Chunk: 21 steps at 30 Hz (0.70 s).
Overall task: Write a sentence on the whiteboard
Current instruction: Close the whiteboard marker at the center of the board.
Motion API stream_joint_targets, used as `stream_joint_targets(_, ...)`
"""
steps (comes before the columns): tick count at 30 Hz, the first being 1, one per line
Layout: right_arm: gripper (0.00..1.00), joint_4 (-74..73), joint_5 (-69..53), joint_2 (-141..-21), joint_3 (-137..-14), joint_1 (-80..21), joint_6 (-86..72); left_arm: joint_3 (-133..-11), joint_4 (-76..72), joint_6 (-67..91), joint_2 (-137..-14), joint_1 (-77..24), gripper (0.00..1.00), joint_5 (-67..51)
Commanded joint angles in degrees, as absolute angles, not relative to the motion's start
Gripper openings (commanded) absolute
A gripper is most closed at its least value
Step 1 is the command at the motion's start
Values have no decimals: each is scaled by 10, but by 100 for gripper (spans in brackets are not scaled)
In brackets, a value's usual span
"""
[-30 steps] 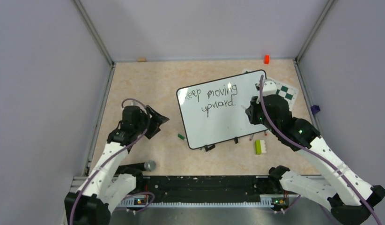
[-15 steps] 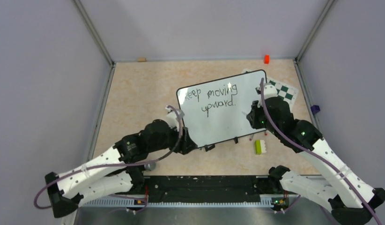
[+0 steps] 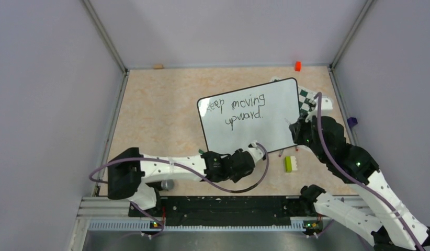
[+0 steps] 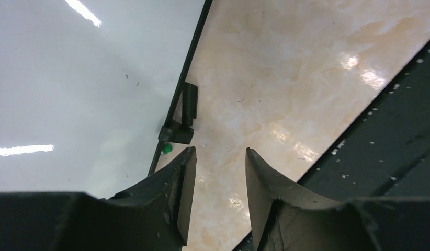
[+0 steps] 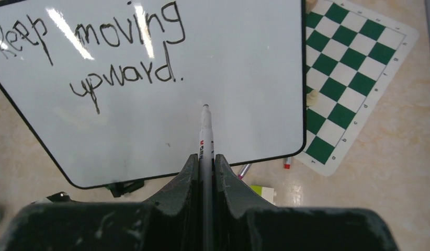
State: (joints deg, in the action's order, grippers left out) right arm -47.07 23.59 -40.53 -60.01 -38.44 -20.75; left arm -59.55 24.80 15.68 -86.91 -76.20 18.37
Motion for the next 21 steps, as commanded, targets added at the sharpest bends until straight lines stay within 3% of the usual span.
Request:
stream_joint_targets(1,0,-482,329,-368,-634,-378,-214,-621,225,97,-903,-762,45,228)
stream_joint_targets(21,0,-489,352,-364,-650,-378,-213,-648,214,84,-1009,-743,41,212)
